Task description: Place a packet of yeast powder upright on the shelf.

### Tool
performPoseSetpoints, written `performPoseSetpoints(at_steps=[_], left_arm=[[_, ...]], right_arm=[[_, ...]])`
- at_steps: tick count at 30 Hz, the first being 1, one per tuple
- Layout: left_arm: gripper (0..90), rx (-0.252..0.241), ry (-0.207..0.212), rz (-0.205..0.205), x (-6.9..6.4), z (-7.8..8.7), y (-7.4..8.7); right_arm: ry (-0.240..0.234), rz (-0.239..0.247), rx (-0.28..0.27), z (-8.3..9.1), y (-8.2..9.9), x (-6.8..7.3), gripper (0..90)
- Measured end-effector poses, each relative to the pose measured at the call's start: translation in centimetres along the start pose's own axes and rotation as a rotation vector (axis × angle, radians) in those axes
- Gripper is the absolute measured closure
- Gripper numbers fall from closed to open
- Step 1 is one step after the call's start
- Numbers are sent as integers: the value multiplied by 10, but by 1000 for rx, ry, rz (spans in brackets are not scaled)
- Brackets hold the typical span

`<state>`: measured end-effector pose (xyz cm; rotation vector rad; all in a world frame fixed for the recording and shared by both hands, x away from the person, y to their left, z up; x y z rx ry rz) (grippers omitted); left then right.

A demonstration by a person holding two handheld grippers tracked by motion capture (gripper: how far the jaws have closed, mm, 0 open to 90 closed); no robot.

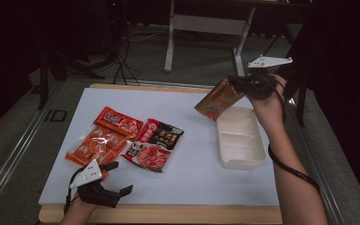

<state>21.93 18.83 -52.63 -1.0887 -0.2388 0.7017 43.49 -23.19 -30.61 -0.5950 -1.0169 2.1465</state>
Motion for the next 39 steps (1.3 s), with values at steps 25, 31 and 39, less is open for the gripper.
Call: performPoseSetpoints(at_steps=[25,31,39], left_arm=[[14,3,-10,14,3,1,1],[14,4,-10,16,3,1,1],[13,5,-11,14,3,1,1]], right_arm=[[96,-111,21,-29,29,-79,900],[124,-129,35,-24,46,-91,900],[131,-137,46,-12,59,-101,900]])
Point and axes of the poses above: each handheld gripper's, and its own axes: z roughly backward along the jaws, y roughly out of its underside, x roughly to its left, the point moved 2 cm from there along -z, roughly forward along the jaws, and after that the axes turned 7 degrees about x, right-handed, at the moved point
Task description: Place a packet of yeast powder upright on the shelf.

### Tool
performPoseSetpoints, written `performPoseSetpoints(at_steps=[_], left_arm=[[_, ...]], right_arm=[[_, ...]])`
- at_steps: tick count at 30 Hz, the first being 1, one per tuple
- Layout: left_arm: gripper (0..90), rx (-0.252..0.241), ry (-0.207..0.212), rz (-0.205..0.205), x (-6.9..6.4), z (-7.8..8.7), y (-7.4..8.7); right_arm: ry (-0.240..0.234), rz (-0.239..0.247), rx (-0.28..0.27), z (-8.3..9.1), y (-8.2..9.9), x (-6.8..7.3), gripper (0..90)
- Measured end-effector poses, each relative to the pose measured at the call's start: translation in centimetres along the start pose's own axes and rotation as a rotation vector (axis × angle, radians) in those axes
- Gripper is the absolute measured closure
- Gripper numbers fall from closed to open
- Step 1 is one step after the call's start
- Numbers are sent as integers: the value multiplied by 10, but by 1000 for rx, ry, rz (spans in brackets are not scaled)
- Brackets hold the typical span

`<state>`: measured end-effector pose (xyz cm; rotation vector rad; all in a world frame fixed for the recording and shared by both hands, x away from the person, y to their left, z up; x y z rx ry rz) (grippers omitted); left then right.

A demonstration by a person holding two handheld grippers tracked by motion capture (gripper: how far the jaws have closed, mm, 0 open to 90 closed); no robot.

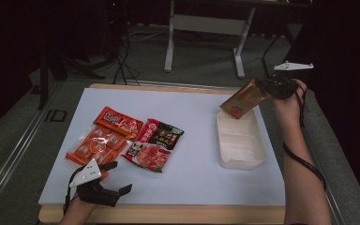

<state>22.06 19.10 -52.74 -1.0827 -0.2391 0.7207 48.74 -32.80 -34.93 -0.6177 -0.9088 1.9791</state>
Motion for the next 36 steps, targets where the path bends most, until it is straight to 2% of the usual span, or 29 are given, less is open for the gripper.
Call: performPoseSetpoints(at_steps=[6,14,18,23,36], left_arm=[[13,1,0,-2,0,0,0],[13,2,1,-1,0,0,0],[13,1,1,-1,0,0,0],[13,0,1,-2,0,0,0],[13,-1,1,-2,0,1,0]], right_arm=[[1,-9,14,1,14,-5,900],[-2,8,26,1,16,-5,900],[-6,53,75,-7,16,3,900],[-24,73,112,-19,16,11,900],[-98,82,130,-49,14,37,898]])
Point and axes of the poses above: each handheld gripper's, and its own axes: z roughly backward along the jaws, y roughly out of its underside, x roughly to its left, the point moved 2 cm from there along -z, roughly forward along the jaws, and after that the axes turned 7 degrees about x, right-handed, at the moved point
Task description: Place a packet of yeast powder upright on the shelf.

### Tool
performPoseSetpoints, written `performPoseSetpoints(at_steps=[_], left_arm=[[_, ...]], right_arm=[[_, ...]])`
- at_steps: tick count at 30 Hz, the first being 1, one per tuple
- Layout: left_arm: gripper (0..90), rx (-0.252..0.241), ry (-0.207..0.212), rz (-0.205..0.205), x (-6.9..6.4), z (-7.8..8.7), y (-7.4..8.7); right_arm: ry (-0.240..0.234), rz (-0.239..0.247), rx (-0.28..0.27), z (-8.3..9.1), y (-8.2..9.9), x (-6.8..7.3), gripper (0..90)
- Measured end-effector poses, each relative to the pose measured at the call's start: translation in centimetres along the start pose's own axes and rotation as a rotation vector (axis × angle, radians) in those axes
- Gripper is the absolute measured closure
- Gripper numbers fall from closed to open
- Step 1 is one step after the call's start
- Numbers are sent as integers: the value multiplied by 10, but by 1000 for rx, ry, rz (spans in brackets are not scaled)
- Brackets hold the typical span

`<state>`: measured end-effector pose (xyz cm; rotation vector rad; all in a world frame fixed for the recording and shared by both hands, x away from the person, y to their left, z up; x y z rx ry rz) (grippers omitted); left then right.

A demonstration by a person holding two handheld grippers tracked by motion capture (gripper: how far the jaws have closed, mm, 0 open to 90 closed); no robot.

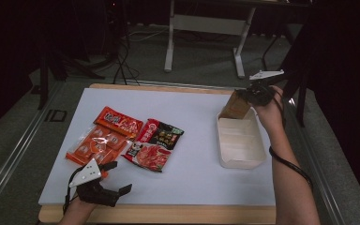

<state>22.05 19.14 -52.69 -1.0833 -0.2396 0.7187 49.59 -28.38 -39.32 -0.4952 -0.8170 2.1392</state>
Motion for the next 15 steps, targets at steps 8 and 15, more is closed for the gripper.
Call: performPoseSetpoints(at_steps=[8,15], left_arm=[[13,-4,3,-1,0,0,0],[13,-8,5,-1,0,1,0]], right_arm=[[-23,-6,-8,-16,-4,11,889],[-16,-27,-51,-14,-9,13,695]])
Point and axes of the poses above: each handheld gripper's, and its own axes: z roughly backward along the jaws, y roughly out of its underside, x roughly to its left, the point moved 2 cm from there along -z, roughly forward along the jaws, and after that the axes turned 7 degrees about x, right-handed, at the moved point
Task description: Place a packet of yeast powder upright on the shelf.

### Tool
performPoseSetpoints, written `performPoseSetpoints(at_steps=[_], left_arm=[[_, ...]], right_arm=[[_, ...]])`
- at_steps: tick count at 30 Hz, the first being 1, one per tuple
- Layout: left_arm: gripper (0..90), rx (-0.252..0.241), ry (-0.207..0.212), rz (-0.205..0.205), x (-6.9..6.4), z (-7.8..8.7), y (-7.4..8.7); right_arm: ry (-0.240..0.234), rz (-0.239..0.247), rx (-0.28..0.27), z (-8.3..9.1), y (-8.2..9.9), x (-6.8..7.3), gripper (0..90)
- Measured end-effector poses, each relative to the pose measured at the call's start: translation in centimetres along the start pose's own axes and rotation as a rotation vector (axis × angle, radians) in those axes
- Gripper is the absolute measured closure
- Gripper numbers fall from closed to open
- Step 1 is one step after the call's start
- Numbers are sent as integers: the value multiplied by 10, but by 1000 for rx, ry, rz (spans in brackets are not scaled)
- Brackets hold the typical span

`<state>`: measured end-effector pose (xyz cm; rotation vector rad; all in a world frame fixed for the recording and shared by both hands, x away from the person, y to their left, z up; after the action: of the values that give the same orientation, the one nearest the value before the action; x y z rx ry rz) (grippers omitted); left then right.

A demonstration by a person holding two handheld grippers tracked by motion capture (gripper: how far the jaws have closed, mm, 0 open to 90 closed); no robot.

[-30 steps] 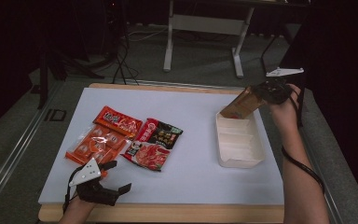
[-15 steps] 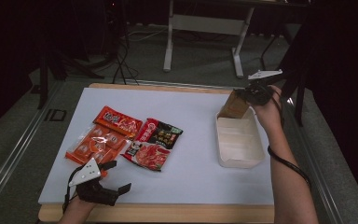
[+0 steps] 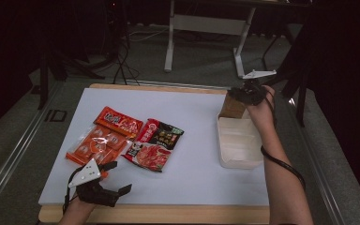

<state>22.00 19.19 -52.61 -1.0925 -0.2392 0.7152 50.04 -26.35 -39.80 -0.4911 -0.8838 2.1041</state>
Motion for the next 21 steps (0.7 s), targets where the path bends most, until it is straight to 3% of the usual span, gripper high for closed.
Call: performPoseSetpoints(at_steps=[2,8,11,12,14,15,19,20,21], left_arm=[[13,-1,0,2,0,0,0],[14,4,-8,-6,0,0,0],[14,7,-17,-21,0,0,-1],[14,7,-24,-22,0,0,-2],[14,-13,-29,-24,0,1,-3],[14,-15,-37,-27,0,2,-4],[16,-20,2,-4,1,4,-9],[16,-18,14,-3,0,5,-11],[16,-30,40,0,0,6,-14]], right_arm=[[-9,-11,-24,5,-2,1,641],[23,-12,-62,19,-7,8,445],[26,-11,-70,23,-7,11,406],[5,-43,-99,30,-6,16,270],[-8,-55,-116,33,-5,18,246],[-27,-66,-138,40,-3,23,157],[-60,-61,-155,49,3,35,120],[-104,-46,-157,54,10,44,109],[-104,-46,-157,54,10,44,109]])
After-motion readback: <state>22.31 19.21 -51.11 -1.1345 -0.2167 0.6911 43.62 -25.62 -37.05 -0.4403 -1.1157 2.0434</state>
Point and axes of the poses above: each handheld gripper's, and its own axes: z roughly backward along the jaws, y roughly out of its underside, x roughly to its left, the point moved 2 cm from there along -z, roughly forward along the jaws, and after that the axes turned 7 degrees about x, right-handed, at the moved point
